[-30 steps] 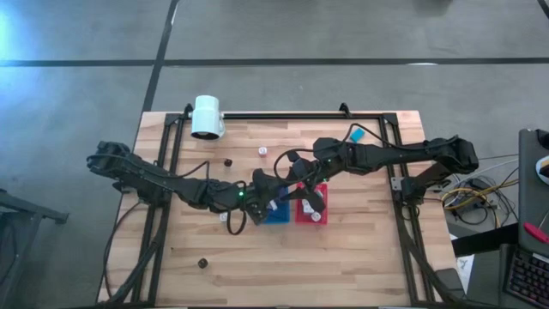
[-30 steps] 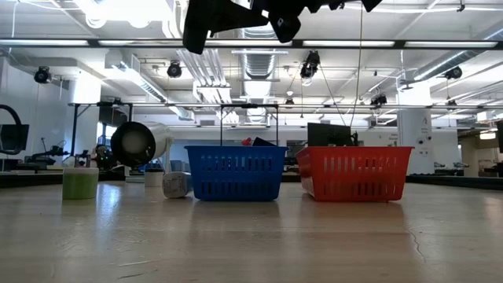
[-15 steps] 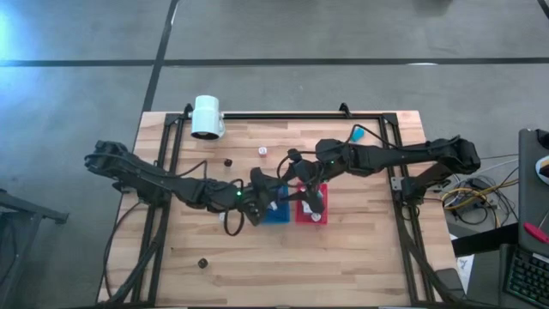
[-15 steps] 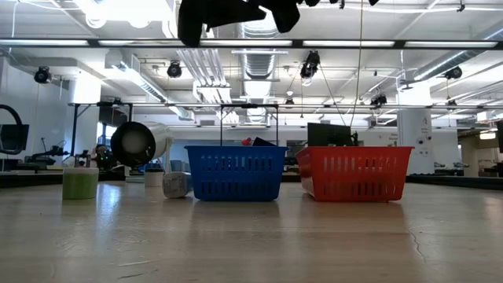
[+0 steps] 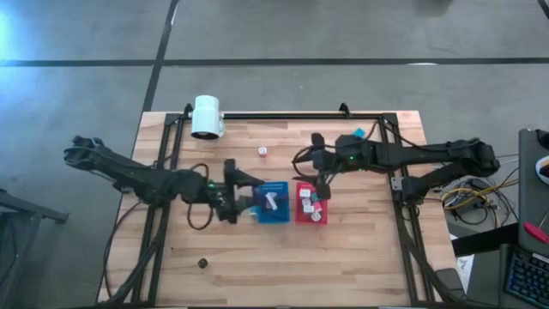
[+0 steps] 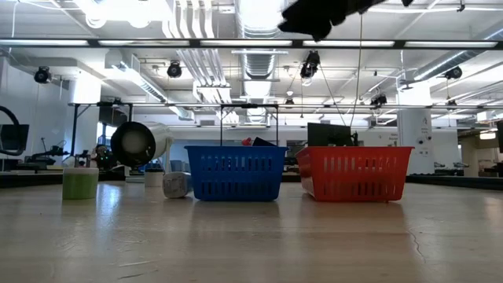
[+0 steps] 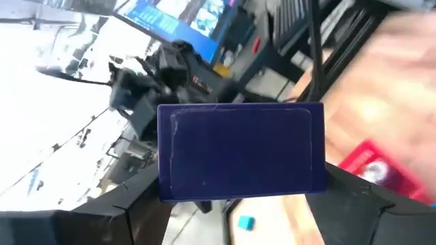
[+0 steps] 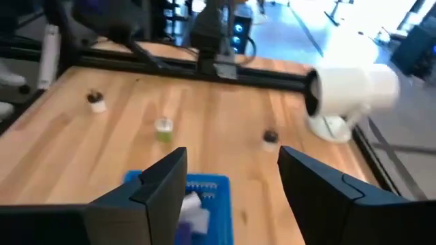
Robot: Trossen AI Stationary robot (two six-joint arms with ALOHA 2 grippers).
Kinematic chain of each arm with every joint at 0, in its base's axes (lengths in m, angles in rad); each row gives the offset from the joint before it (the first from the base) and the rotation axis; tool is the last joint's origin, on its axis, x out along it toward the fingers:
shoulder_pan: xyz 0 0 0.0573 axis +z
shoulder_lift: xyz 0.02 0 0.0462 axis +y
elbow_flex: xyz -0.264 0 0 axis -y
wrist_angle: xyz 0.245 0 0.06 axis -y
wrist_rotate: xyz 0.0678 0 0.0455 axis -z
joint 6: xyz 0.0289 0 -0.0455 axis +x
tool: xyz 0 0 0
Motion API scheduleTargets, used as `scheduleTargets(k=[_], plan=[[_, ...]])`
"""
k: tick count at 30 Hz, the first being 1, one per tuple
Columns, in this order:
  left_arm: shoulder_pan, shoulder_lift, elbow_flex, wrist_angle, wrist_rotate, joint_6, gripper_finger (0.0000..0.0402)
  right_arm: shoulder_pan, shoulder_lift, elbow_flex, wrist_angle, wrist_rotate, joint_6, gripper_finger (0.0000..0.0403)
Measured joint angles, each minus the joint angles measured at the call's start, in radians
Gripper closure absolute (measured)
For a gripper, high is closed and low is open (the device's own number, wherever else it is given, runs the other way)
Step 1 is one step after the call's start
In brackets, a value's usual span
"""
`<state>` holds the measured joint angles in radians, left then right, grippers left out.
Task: Sort adapters and digital timers
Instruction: Put the purple timer into the blue bin
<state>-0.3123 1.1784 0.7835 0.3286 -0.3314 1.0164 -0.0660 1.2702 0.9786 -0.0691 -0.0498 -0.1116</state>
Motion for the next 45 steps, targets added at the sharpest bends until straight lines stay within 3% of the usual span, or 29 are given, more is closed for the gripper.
scheduleTargets(k=[9, 21, 32, 37, 41, 45], plan=[[0.018, -0.13, -0.118, -0.017, -0.002, -0.12, 0.0112, -0.02, -0.171, -0.172, 0.003, 0.0, 0.063, 0.0179], [0.065, -0.138, -0.245, 0.012, 0.036, -0.29, 0.0112, -0.021, -0.489, -0.484, 0.073, 0.031, 0.155, 0.0179], [0.068, -0.231, -0.396, 0.128, 0.099, -0.404, 0.0112, -0.021, -0.816, -0.773, 0.146, 0.107, 0.037, 0.0182], [0.068, -0.32, -0.455, 0.127, 0.1, -0.471, 0.0112, -0.019, -0.962, -0.804, 0.067, 0.135, -0.035, 0.022], [0.068, -0.392, -0.504, 0.128, 0.1, -0.499, 0.0112, -0.019, -1.086, -0.758, -0.123, 0.139, -0.071, 0.0273], [0.068, -0.45, -0.549, 0.128, 0.096, -0.533, 0.0112, -0.019, -1.194, -0.741, -0.141, 0.126, -0.08, 0.0332]])
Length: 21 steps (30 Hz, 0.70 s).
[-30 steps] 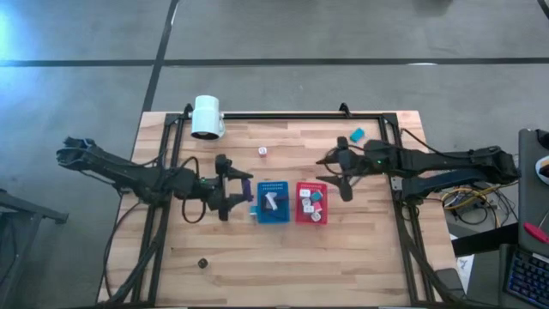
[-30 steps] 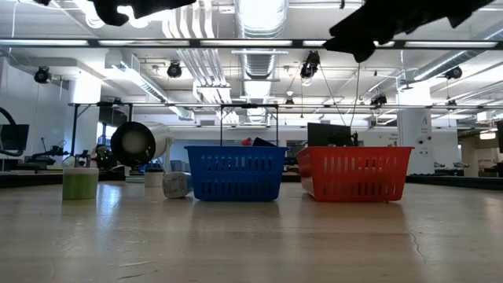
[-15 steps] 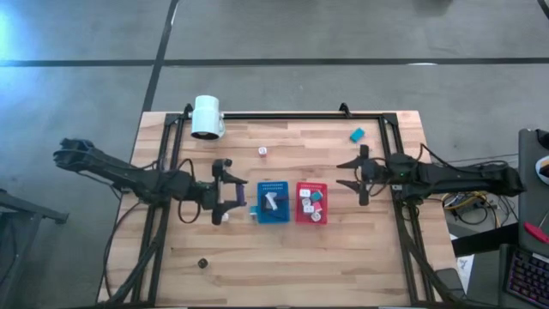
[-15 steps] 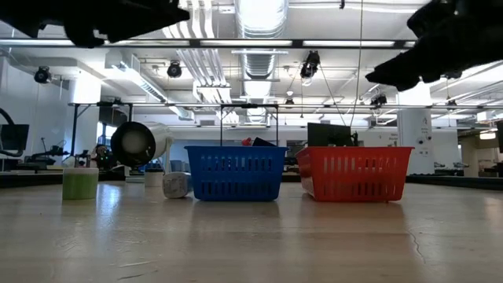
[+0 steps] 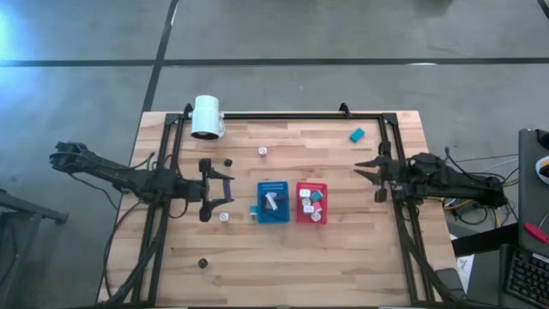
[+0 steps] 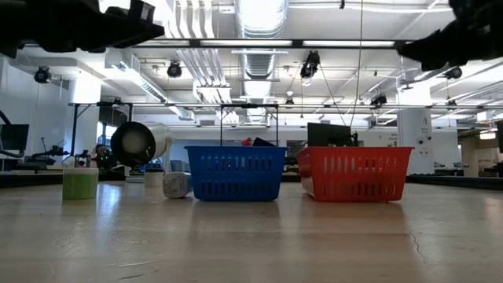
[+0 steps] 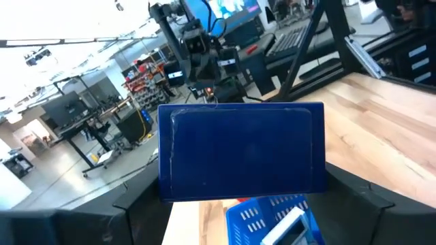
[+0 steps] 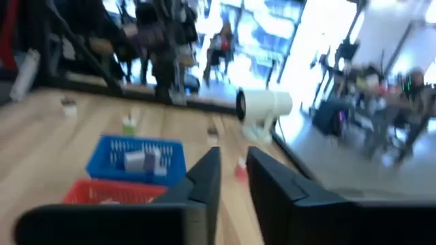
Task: Sort adapters and digital timers
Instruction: Put the purple timer into the blue bin
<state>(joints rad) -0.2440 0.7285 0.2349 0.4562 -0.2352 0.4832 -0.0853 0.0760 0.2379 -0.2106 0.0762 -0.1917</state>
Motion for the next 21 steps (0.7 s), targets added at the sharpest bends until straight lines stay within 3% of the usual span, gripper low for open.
scheduleTargets(k=[5, 14, 21], plan=[[0.0, -0.037, -0.046, 0.0, -0.001, -0.023, 0.0112, 0.0, -0.075, -0.045, 0.027, -0.028, 0.007, 0.0388], [0.002, -0.036, -0.051, -0.004, -0.004, -0.065, 0.0112, 0.0, -0.041, -0.112, 0.12, -0.027, 0.023, 0.0394], [0.019, 0.09, 0.05, -0.025, 0.001, -0.058, 0.0112, 0.0, -0.041, -0.115, 0.151, -0.025, 0.035, 0.0394]])
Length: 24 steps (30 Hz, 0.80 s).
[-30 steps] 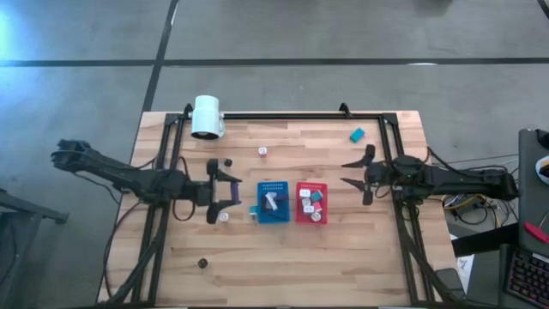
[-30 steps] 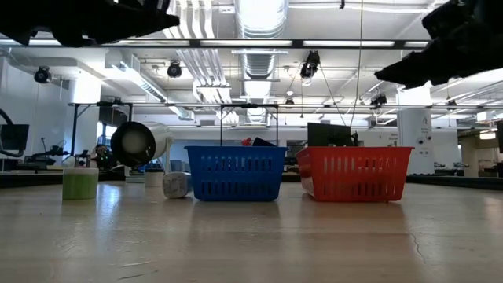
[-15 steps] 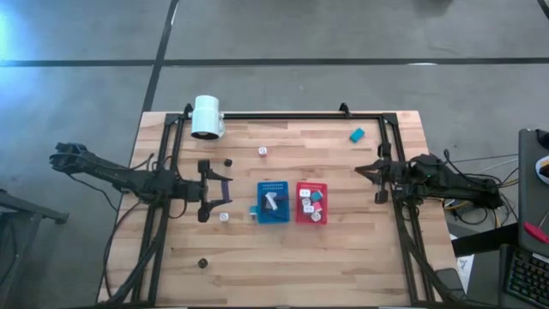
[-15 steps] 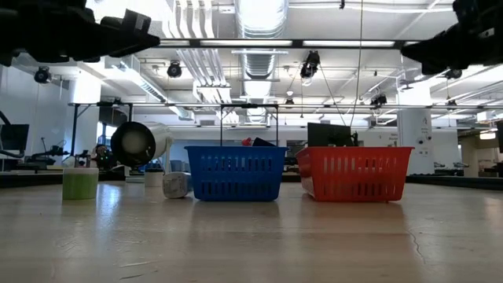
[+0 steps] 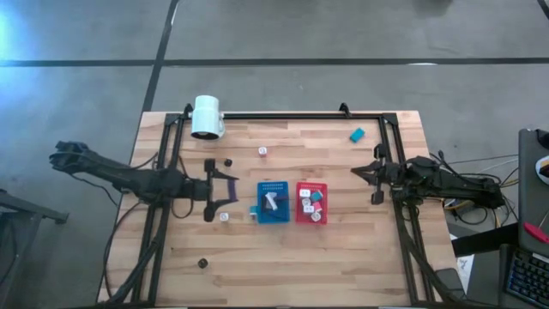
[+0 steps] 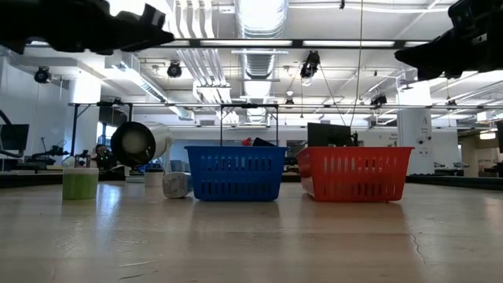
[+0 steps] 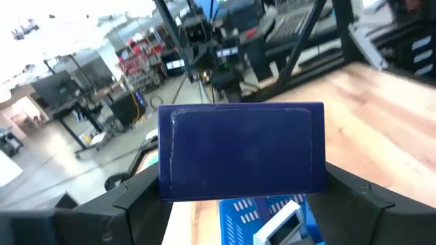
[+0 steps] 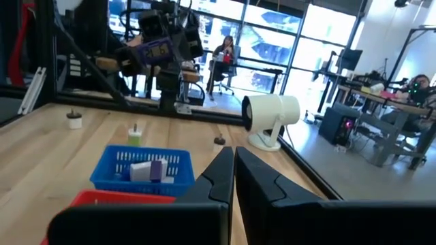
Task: Sort adapters and digital timers
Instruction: Put the purple timer into the blue bin
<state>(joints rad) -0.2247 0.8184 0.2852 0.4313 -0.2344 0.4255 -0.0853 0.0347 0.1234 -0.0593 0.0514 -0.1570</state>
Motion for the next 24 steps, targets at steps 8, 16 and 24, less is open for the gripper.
scheduleTargets(k=[8, 16, 24], plan=[[0.07, 0.316, 0.245, -0.201, 0.026, -0.081, 0.0112, 0.0, 0.002, 0.0, -0.002, 0.001, 0.0, 0.0394], [0.106, 0.657, 0.491, -0.349, 0.174, -0.161, 0.0112, 0.0, 0.002, 0.0, -0.004, 0.001, 0.0, 0.0394], [0.118, 0.838, 0.661, -0.597, 0.228, -0.309, 0.011, 0.0, 0.002, -0.002, -0.005, 0.001, 0.0, 0.0394]])
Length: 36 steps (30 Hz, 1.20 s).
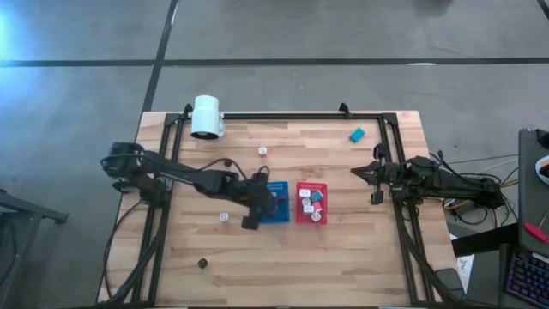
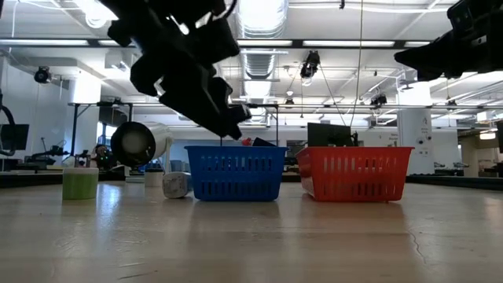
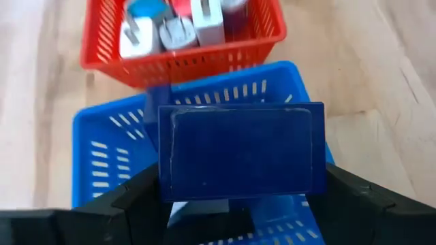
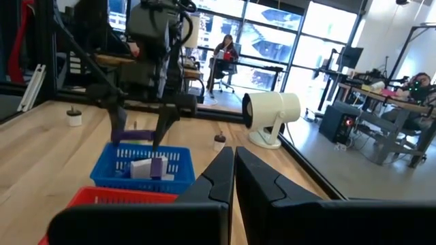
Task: Sort adapters and digital timers
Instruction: Put the purple timer into the blue bin, then put the top pink charger adaptor into the red bin
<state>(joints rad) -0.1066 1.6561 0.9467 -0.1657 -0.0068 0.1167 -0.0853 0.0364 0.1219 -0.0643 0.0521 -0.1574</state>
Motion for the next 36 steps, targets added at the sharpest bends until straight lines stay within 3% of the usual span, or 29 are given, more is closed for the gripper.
scheduleTargets(k=[15, 30, 36], plan=[[0.06, 0.136, 0.122, -0.155, 0.092, -0.034, 0.0106, -0.001, 0.001, 0.0, -0.006, 0.001, 0.0, 0.0394], [0.063, 0.13, 0.115, -0.172, 0.102, -0.021, 0.007, -0.001, 0.005, -0.001, -0.007, 0.001, 0.0, 0.0394], [0.063, 0.087, 0.121, -0.192, 0.101, 0.075, 0.0069, -0.001, 0.005, -0.001, -0.007, 0.001, 0.0, 0.0394]])
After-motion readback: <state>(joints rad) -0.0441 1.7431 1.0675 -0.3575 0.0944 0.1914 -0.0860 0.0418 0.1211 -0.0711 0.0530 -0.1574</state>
